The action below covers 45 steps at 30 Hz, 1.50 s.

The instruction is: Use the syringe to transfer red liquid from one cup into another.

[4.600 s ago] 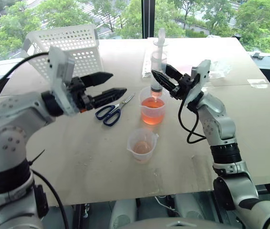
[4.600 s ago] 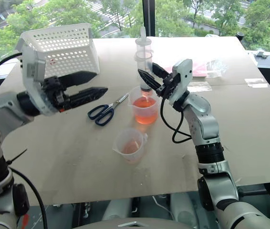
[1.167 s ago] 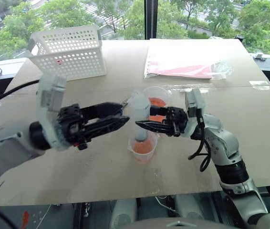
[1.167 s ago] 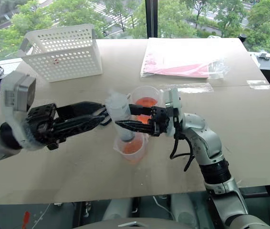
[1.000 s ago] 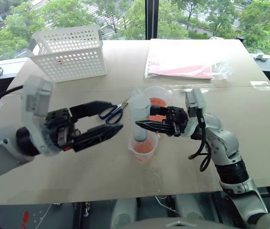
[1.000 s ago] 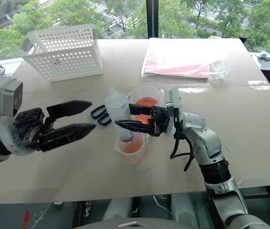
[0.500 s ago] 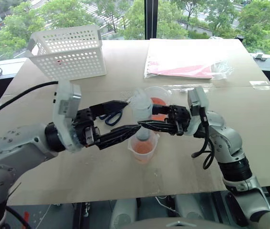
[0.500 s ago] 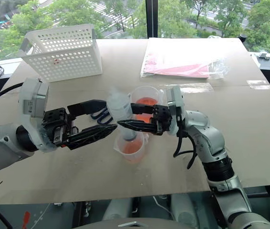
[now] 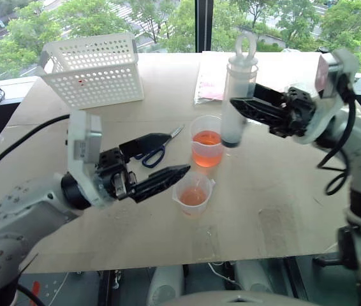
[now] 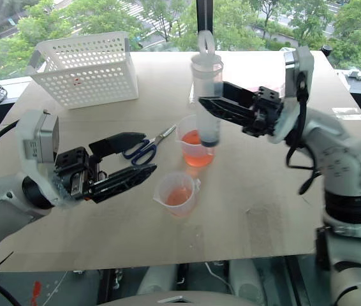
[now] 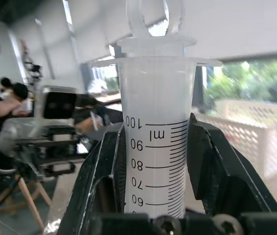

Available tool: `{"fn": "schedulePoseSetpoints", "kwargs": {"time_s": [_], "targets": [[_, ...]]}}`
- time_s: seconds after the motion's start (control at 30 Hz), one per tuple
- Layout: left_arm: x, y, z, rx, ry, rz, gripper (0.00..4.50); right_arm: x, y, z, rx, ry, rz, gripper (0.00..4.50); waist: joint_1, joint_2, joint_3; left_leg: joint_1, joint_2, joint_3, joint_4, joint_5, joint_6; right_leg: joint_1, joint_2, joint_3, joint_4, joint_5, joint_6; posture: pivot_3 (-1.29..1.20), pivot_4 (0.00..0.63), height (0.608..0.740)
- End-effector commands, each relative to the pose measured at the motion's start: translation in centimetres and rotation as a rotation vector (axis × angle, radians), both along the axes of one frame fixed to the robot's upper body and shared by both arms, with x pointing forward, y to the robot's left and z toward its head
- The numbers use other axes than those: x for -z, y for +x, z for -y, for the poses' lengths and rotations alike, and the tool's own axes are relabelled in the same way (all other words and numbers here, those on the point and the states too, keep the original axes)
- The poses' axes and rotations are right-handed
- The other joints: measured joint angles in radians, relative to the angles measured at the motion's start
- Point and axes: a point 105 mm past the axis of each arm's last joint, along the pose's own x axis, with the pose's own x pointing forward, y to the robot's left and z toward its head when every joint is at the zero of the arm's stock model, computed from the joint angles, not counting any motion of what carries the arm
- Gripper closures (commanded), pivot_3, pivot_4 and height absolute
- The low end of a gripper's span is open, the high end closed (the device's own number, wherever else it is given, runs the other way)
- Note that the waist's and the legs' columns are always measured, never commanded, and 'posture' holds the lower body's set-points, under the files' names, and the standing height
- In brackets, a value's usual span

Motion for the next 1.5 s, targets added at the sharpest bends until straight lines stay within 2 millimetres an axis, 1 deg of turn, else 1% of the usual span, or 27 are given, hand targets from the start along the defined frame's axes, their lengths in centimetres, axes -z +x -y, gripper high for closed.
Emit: {"fn": "schedulePoseSetpoints", "kwargs": {"time_s": [0.03, 0.07, 0.13, 0.23, 0.33, 0.4, 0.53, 0.6, 0.7, 0.73, 0.83, 0.9, 0.97, 1.03, 1.1, 1.17, 1.2, 1.27, 1.37, 1.4, 1.5], "targets": [[-0.6, -1.2, 0.2, -0.014, 0.016, 0.088, 0.00, -0.1, 0.9, 3.3, 0.152, -0.162, -0.056, 3.17, 0.000, -0.001, 0.000, 0.000, 0.000, 0.002, 0.000, 0.000, 0.000, 0.000, 0.000, 0.000, 0.000, 0.000, 0.000, 0.00, 0.150, 0.740], [-0.2, -1.5, 0.2, -0.023, 0.025, 0.092, 0.00, 0.4, 1.9, 4.8, 0.229, -0.219, -0.107, 3.17, 0.000, -0.001, 0.000, 0.000, 0.000, 0.004, 0.000, 0.000, 0.000, 0.000, 0.001, 0.000, -0.001, 0.000, 0.000, 0.00, 0.150, 0.740], [0.3, -1.8, 0.1, -0.041, 0.037, 0.098, 0.00, 1.4, 3.1, 6.9, 0.337, -0.295, -0.190, 3.17, -0.003, -0.001, 0.000, 0.000, 0.000, 0.005, -0.001, 0.000, 0.000, 0.000, 0.001, 0.000, -0.001, 0.000, 0.000, 0.00, 0.150, 0.740], [1.6, -2.6, -0.1, -0.061, 0.081, 0.091, 0.00, 5.5, 5.3, 8.6, 0.476, -0.520, -0.313, 3.17, -0.009, -0.001, -0.001, 0.002, 0.000, 0.009, -0.001, 0.000, 0.000, 0.000, 0.002, 0.003, -0.001, 0.000, 0.000, 0.00, 0.150, 0.740], [2.3, -3.4, -0.2, -0.065, 0.104, 0.090, 0.00, 8.8, 7.8, 8.9, 0.543, -0.575, -0.383, 3.17, -0.019, -0.003, -0.001, 0.003, 0.001, 0.011, -0.001, 0.000, 0.000, -0.001, 0.003, 0.006, -0.001, -0.001, 0.000, 0.00, 0.150, 0.740], [2.6, -3.8, -0.3, -0.071, 0.111, 0.091, 0.00, 10.5, 9.3, 9.0, 0.585, -0.615, -0.390, 3.17, -0.022, -0.003, -0.001, 0.003, 0.001, 0.011, 0.000, 0.000, 0.000, -0.001, 0.003, 0.006, -0.001, -0.002, 0.003, 0.00, 0.150, 0.740], [2.8, -3.8, -1.0, -0.119, 0.109, 0.084, 0.00, 12.5, 11.0, 8.7, 0.598, -0.662, -0.422, 3.17, -0.023, -0.002, -0.001, 0.001, 0.000, 0.014, 0.000, -0.001, 0.001, -0.002, 0.003, 0.009, -0.001, 0.000, 0.000, 0.00, 0.150, 0.740], [2.7, -3.7, -1.0, -0.134, 0.100, 0.090, 0.00, 13.2, 11.6, 8.6, 0.604, -0.683, -0.425, 3.17, -0.023, -0.003, -0.002, 0.001, 0.000, 0.014, 0.000, -0.001, 0.002, -0.002, 0.003, 0.009, -0.001, 0.000, 0.000, 0.00, 0.150, 0.740], [2.5, -3.3, -0.9, -0.146, 0.088, 0.100, 0.00, 13.5, 12.1, 8.3, 0.586, -0.685, -0.433, 3.17, -0.023, -0.005, -0.002, 0.002, 0.000, 0.014, 0.000, -0.001, 0.002, -0.002, 0.003, 0.009, -0.001, 0.000, 0.000, 0.00, 0.150, 0.740], [2.3, -3.2, -0.7, -0.148, 0.078, 0.100, 0.00, 13.4, 12.1, 8.1, 0.565, -0.682, -0.433, 2.15, -0.023, -0.005, -0.002, 0.002, 0.000, 0.014, 0.000, -0.001, 0.002, -0.002, 0.003, 0.009, -0.001, 0.000, 0.000, 0.00, 0.150, 0.740], [1.7, -2.9, -0.1, -0.157, 0.046, 0.103, 0.00, 13.1, 11.7, 8.1, 0.536, -0.682, -0.423, 0.78, -0.021, -0.003, -0.001, 0.002, 0.001, 0.014, 0.000, -0.001, 0.002, -0.002, 0.003, 0.009, -0.001, 0.000, 0.000, 0.00, 0.150, 0.740], [1.6, -2.7, 0.1, -0.165, 0.028, 0.090, 0.00, 12.8, 11.3, 8.6, 0.527, -0.696, -0.384, 0.06, -0.022, -0.003, -0.001, 0.001, 0.001, 0.014, 0.000, -0.001, 0.002, -0.002, 0.003, 0.010, 0.000, 0.000, 0.001, 0.00, 0.150, 0.740], [1.4, -2.2, -0.1, -0.208, 0.001, 0.076, 0.00, 11.8, 10.8, 8.8, 0.513, -0.674, -0.308, 0.06, -0.020, -0.003, -0.001, 0.001, 0.001, 0.014, -0.001, -0.001, 0.002, -0.003, 0.003, 0.010, 0.000, 0.000, 0.001, 0.00, 0.150, 0.740], [1.2, -1.3, -0.9, -0.285, -0.020, 0.056, 0.00, 9.8, 9.5, 8.6, 0.466, -0.592, -0.189, 0.06, -0.009, -0.003, -0.001, 0.001, 0.001, 0.013, -0.001, -0.001, 0.002, -0.003, 0.002, 0.009, -0.001, 0.000, 0.002, 0.00, 0.150, 0.740], [1.1, -0.6, -1.5, -0.350, -0.025, 0.044, 0.00, 8.6, 8.2, 8.6, 0.434, -0.533, -0.093, 0.06, -0.007, -0.002, -0.001, 0.001, 0.002, 0.013, -0.002, -0.002, 0.003, -0.003, 0.002, 0.009, -0.001, 0.001, 0.005, 0.00, 0.150, 0.740], [1.4, 0.1, -2.7, -0.430, -0.005, 0.033, 0.00, 7.1, 5.5, 8.7, 0.367, -0.404, 0.033, 0.06, -0.001, -0.003, -0.001, 0.001, 0.001, 0.013, -0.002, -0.002, 0.003, -0.003, 0.003, 0.010, -0.001, 0.001, 0.005, 0.00, 0.150, 0.740], [1.4, 0.4, -3.6, -0.477, -0.008, 0.021, 0.00, 6.9, 3.8, 9.3, 0.347, -0.359, 0.081, 0.06, 0.001, -0.003, -0.001, 0.001, 0.001, 0.013, -0.002, -0.002, 0.003, -0.003, 0.003, 0.009, -0.001, 0.001, 0.006, 0.00, 0.150, 0.740], [1.8, 0.7, -5.4, -0.544, -0.005, -0.002, 0.00, 7.1, 1.0, 10.8, 0.358, -0.297, 0.099, 0.06, 0.007, -0.003, -0.001, 0.000, 0.001, 0.013, -0.002, -0.002, 0.003, -0.002, 0.003, 0.009, -0.001, 0.001, 0.006, 0.00, 0.150, 0.740], [3.2, 0.1, -8.2, -0.641, 0.028, -0.050, 0.00, 8.8, -2.7, 12.5, 0.384, -0.299, 0.076, 0.06, 0.011, -0.003, -0.001, 0.001, 0.001, 0.013, -0.002, -0.002, 0.003, -0.001, 0.001, 0.008, -0.001, -0.002, 0.004, 0.00, 0.150, 0.740], [3.8, -0.2, -8.9, -0.668, 0.039, -0.068, 0.00, 9.3, -3.6, 13.0, 0.403, -0.310, 0.082, 0.06, 0.007, -0.003, -0.001, 0.002, 0.001, 0.014, -0.002, -0.002, 0.003, -0.001, 0.001, 0.009, -0.002, -0.002, 0.004, 0.00, 0.150, 0.740], [5.6, -1.1, -10.7, -0.739, 0.066, -0.116, 0.00, 11.0, -5.3, 14.6, 0.476, -0.337, 0.060, 0.06, -0.005, -0.004, -0.002, 0.005, 0.001, 0.018, -0.001, -0.002, 0.004, 0.000, 0.001, 0.012, -0.001, -0.004, 0.008, 0.00, 0.150, 0.740]]}}
